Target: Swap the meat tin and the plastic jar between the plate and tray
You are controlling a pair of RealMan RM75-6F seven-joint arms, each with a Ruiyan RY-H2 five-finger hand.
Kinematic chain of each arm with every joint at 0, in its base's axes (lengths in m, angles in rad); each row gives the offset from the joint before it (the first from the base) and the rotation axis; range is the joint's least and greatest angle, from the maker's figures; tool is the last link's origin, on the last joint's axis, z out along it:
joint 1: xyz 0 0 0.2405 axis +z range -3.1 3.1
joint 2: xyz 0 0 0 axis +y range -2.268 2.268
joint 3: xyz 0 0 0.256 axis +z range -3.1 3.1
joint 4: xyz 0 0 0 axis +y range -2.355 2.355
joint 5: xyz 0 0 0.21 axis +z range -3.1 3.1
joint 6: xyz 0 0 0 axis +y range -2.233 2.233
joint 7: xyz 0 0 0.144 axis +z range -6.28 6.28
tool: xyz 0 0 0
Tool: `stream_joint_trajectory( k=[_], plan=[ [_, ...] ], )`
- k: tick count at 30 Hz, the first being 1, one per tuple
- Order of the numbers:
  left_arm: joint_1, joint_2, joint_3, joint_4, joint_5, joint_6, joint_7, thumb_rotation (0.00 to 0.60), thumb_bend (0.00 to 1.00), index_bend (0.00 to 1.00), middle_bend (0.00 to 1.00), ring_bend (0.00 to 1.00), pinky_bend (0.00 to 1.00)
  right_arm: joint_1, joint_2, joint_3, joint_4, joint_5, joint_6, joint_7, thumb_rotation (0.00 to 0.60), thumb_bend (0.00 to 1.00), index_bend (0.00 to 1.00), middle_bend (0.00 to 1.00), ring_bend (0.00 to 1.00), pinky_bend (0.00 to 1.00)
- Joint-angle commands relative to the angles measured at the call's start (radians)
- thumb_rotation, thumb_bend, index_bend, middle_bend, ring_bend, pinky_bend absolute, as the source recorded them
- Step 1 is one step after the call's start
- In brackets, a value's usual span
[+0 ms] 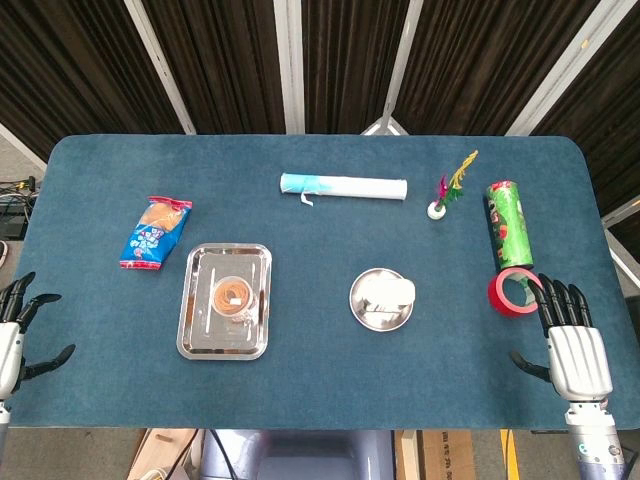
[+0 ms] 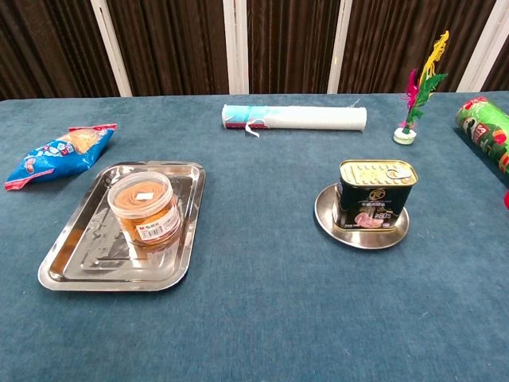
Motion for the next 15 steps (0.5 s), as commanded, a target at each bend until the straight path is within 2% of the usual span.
stream_joint_trajectory(
  k=[1,6,15],
  plan=[
    [-0.001,-0.002,0.002,0.000,0.004,0.000,0.008,0.600,0.29,0.26,0.00,0.00,0.00,-0.001,-0.002,0.000,-0.002,0.002,-0.003,-0.005,0.600,0.07,0.00,0.05,0.00,0.00],
    [0.007,0.003,0.012,-0.008,0.034,0.018,-0.009,0.600,0.29,0.26,0.00,0.00,0.00,-0.002,0.006,-0.012,-0.012,-0.016,-0.010,0.010,0.600,0.07,0.00,0.05,0.00,0.00],
    [0.012,0.004,0.011,-0.011,0.028,0.021,-0.011,0.600,0.29,0.26,0.00,0.00,0.00,0.005,0.016,-0.026,-0.047,-0.018,-0.048,0.065,0.600,0.06,0.00,0.05,0.00,0.00]
  ],
)
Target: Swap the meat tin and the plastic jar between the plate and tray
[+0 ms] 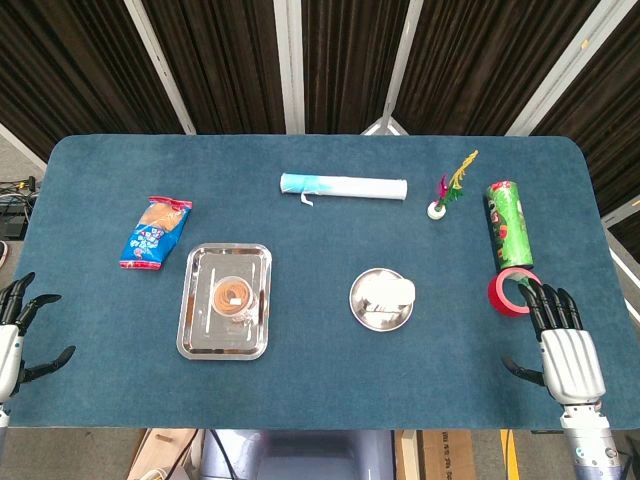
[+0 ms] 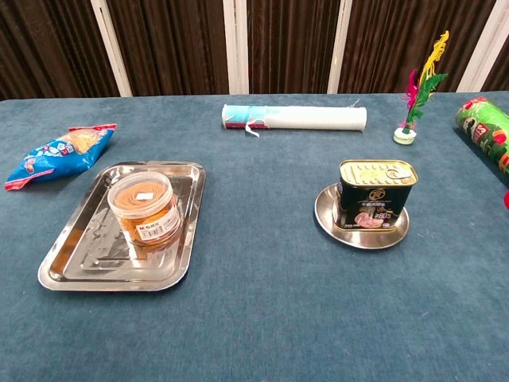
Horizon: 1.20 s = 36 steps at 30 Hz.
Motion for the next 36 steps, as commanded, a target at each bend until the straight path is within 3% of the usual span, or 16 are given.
stream_joint_trajectory(
  k=[1,6,11,21,29,36],
  plan=[
    [0.003,0.004,0.003,-0.012,0.003,0.003,-0.002,0.600,0.29,0.25,0.00,0.00,0.00,0.010,-0.003,-0.006,-0.019,0.007,-0.031,0.022,0.600,0.06,0.00,0.05,0.00,0.00],
    [0.008,0.002,0.008,-0.011,0.020,0.014,0.000,0.600,0.29,0.24,0.00,0.00,0.00,0.051,0.012,-0.006,-0.049,0.017,-0.112,0.040,0.600,0.06,0.00,0.05,0.00,0.00],
    [0.008,-0.004,-0.002,-0.008,0.004,0.017,0.009,0.600,0.29,0.24,0.00,0.00,0.00,0.107,0.012,0.043,-0.120,0.091,-0.184,-0.039,0.600,0.06,0.00,0.05,0.00,0.00],
    [0.012,-0.002,-0.007,-0.012,-0.007,0.020,0.008,0.600,0.29,0.24,0.00,0.00,0.00,0.277,-0.038,0.148,-0.243,0.380,-0.370,-0.265,0.600,0.05,0.00,0.05,0.00,0.00],
    [0.009,-0.003,-0.012,-0.014,-0.022,0.010,0.016,0.600,0.29,0.24,0.00,0.00,0.00,0.403,-0.133,0.181,-0.232,0.576,-0.385,-0.470,0.600,0.05,0.00,0.05,0.00,0.00],
    [0.011,-0.005,-0.021,-0.020,-0.041,0.012,0.009,0.600,0.29,0.22,0.00,0.00,0.00,0.483,-0.219,0.199,-0.177,0.695,-0.378,-0.538,0.600,0.05,0.00,0.05,0.01,0.00]
  ],
)
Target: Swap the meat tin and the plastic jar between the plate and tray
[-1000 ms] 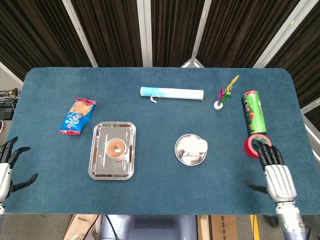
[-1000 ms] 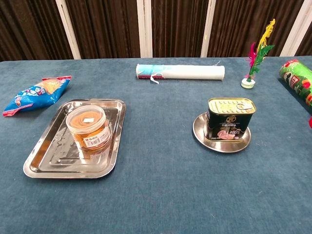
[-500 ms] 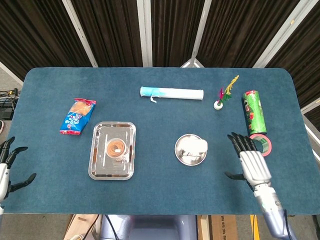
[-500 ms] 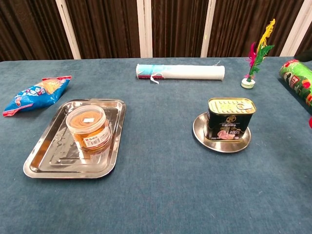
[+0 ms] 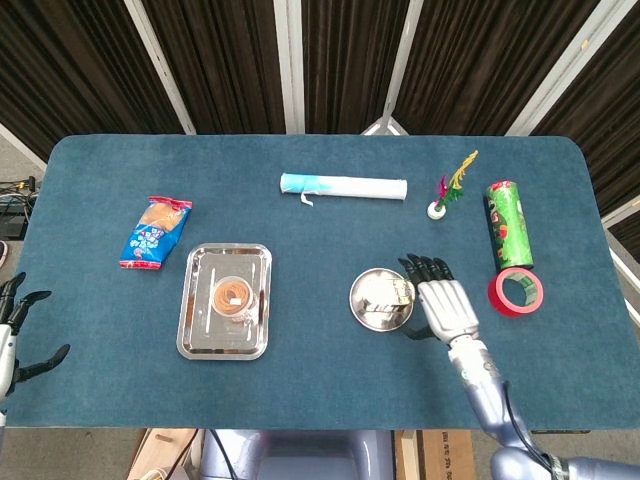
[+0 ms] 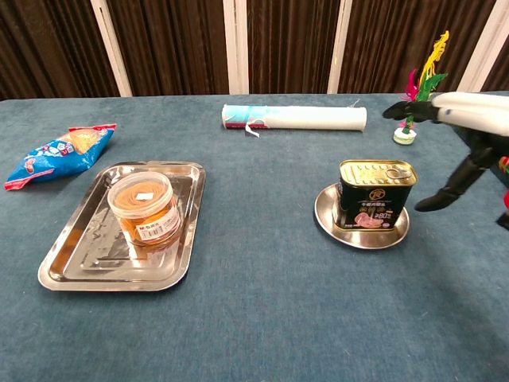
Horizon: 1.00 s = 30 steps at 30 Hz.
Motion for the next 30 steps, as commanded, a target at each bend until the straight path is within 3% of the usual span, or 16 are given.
stream_joint_trajectory(
  k=[1,7,26,30],
  plan=[
    [0.001,-0.001,-0.004,-0.002,-0.007,0.001,-0.005,0.600,0.29,0.22,0.00,0.00,0.00,0.035,-0.044,0.010,0.038,0.043,0.006,-0.032,0.600,0.05,0.01,0.05,0.02,0.00],
    [0.001,-0.004,-0.012,-0.003,-0.023,-0.001,-0.004,0.600,0.29,0.22,0.00,0.00,0.00,0.071,-0.097,0.008,0.097,0.089,0.012,-0.042,0.600,0.05,0.10,0.15,0.10,0.00],
    [0.001,-0.004,-0.023,-0.022,-0.061,-0.012,0.005,0.600,0.29,0.22,0.00,0.00,0.00,0.121,-0.246,0.003,0.289,0.070,0.085,-0.034,0.600,0.04,0.47,0.45,0.35,0.00],
    [0.000,-0.004,-0.023,-0.025,-0.064,-0.015,0.009,0.600,0.29,0.22,0.00,0.00,0.00,0.122,-0.268,0.007,0.320,0.057,0.097,-0.015,0.600,0.11,0.59,0.51,0.41,0.00]
  ],
)
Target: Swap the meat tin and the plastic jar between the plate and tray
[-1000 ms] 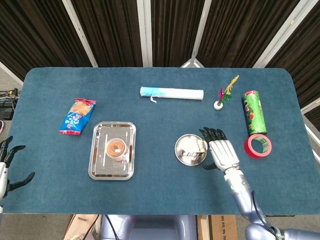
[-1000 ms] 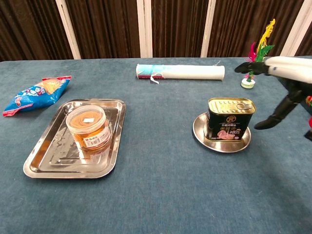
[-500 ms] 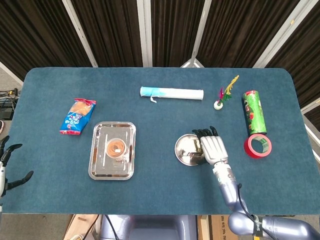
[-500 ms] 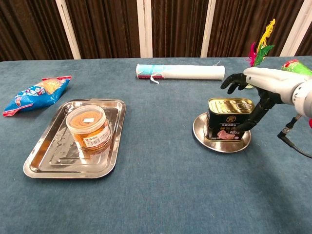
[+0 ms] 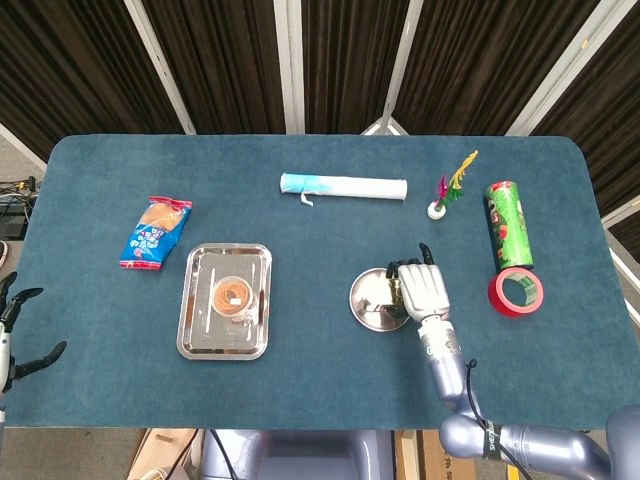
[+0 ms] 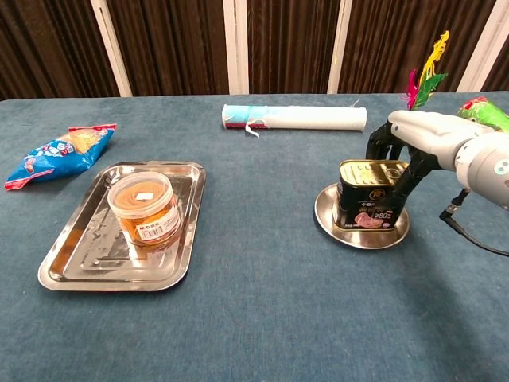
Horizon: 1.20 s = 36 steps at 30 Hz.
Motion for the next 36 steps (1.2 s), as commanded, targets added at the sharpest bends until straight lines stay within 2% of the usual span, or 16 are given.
stream_joint_trajectory(
  k=[1,6,13,16,22,29,36],
  plan=[
    [-0.001,0.000,0.000,-0.001,-0.001,-0.002,0.001,0.600,0.29,0.22,0.00,0.00,0.00,0.000,-0.017,0.004,0.020,-0.015,0.013,0.017,0.600,0.13,0.63,0.53,0.42,0.00],
    [-0.002,0.002,0.001,-0.003,-0.003,-0.006,0.000,0.600,0.29,0.22,0.00,0.00,0.00,-0.001,-0.034,0.008,0.037,-0.042,0.032,0.037,0.600,0.20,0.71,0.56,0.44,0.00],
    [-0.003,0.004,-0.001,-0.005,-0.009,-0.012,-0.002,0.600,0.29,0.23,0.00,0.00,0.00,0.010,-0.012,0.024,-0.013,-0.054,0.029,0.025,0.600,0.22,0.72,0.56,0.44,0.00],
    [-0.003,0.005,-0.001,-0.005,-0.012,-0.014,-0.004,0.600,0.29,0.23,0.00,0.00,0.00,0.025,-0.001,0.039,-0.047,-0.048,0.024,0.005,0.600,0.22,0.72,0.56,0.44,0.00],
    [-0.004,0.010,-0.007,-0.003,-0.022,-0.018,-0.013,0.600,0.29,0.23,0.00,0.00,0.00,0.108,-0.007,0.106,-0.100,0.004,-0.023,-0.056,0.600,0.22,0.72,0.56,0.44,0.00],
    [-0.007,0.015,-0.010,0.000,-0.034,-0.030,-0.021,0.600,0.29,0.23,0.00,0.00,0.00,0.228,-0.109,0.169,-0.004,0.079,-0.056,-0.098,0.600,0.22,0.72,0.56,0.44,0.00],
    [-0.005,0.024,-0.011,-0.001,-0.043,-0.033,-0.028,0.600,0.29,0.23,0.00,0.00,0.00,0.308,-0.211,0.185,0.135,0.120,-0.100,-0.079,0.600,0.22,0.72,0.56,0.44,0.00]
  ],
)
